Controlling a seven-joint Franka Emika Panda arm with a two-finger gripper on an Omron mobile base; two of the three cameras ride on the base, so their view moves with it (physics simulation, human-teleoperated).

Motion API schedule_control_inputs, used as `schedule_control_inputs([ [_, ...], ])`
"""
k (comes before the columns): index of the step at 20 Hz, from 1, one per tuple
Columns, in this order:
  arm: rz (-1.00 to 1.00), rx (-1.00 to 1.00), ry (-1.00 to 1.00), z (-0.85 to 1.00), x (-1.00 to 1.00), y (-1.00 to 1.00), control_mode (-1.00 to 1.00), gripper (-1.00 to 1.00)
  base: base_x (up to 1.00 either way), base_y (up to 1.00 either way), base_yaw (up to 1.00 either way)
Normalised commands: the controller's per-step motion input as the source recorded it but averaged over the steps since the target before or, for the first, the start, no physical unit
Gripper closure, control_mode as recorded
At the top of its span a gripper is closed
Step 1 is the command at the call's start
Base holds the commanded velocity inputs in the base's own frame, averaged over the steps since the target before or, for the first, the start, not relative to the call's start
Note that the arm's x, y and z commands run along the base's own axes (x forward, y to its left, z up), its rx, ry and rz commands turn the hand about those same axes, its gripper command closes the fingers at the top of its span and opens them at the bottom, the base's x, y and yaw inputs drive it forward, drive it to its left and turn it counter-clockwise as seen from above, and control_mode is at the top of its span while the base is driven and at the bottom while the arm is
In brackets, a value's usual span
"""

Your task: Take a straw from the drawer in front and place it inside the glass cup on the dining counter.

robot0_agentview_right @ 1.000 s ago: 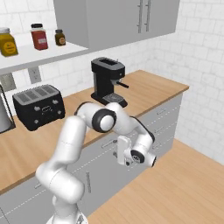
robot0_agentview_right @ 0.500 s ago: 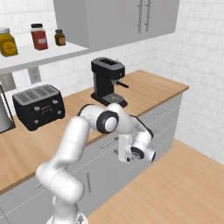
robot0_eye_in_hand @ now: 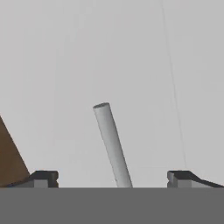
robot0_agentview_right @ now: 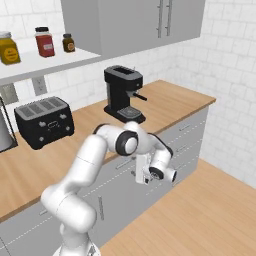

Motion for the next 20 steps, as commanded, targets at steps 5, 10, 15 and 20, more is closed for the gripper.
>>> schedule_control_inputs([
  [5, 0.0, 0.0, 0.08, -0.36, 0.33, 0.01, -1.0, -1.0, 0.0, 0.0, 0.0],
  [10, 0.0, 0.0, 0.05, -0.34, 0.32, 0.01, -1.0, -1.0, 0.0, 0.0, 0.0],
  [15, 0.0, 0.0, 0.0, -0.04, 0.09, 0.04, -1.0, -1.0, 0.0, 0.0, 0.0],
  [20, 0.0, 0.0, 0.0, 0.0, 0.01, 0.18, -1.0, -1.0, 0.0, 0.0, 0.0],
])
